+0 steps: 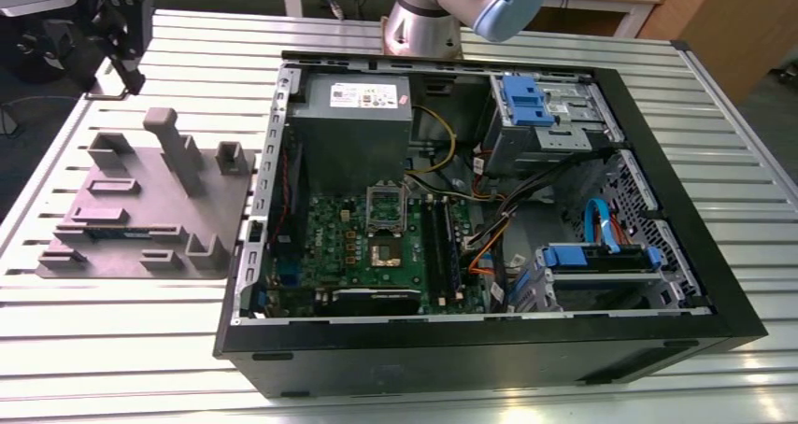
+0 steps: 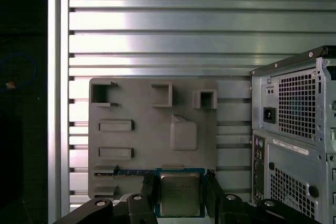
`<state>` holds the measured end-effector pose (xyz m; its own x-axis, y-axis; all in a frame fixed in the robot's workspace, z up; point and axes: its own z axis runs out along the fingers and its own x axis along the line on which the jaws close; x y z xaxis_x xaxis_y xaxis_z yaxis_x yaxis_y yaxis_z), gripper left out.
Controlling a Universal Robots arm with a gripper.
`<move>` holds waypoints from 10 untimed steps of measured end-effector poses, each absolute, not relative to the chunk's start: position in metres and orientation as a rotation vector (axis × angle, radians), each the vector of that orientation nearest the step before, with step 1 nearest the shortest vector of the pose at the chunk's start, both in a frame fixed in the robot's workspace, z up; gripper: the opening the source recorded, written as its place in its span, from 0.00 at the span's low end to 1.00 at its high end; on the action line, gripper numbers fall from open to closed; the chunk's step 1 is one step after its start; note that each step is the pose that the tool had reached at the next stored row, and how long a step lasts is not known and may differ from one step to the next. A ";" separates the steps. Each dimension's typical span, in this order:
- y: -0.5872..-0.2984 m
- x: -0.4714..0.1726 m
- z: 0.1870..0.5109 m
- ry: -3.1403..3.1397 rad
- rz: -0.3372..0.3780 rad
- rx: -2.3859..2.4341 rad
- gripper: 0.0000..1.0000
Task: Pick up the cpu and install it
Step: 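Pick up the cpu and move it towards the insertion slot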
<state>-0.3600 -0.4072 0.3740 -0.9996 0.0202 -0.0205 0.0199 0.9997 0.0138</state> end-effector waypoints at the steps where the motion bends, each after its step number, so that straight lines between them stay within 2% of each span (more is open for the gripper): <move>1: -0.407 -0.360 0.374 3.121 0.021 0.031 0.47; 10: -0.407 -0.357 0.374 3.121 0.021 0.031 0.47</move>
<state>-0.3572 -0.4072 0.3739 -0.9996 0.0202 -0.0206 0.0199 0.9997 0.0139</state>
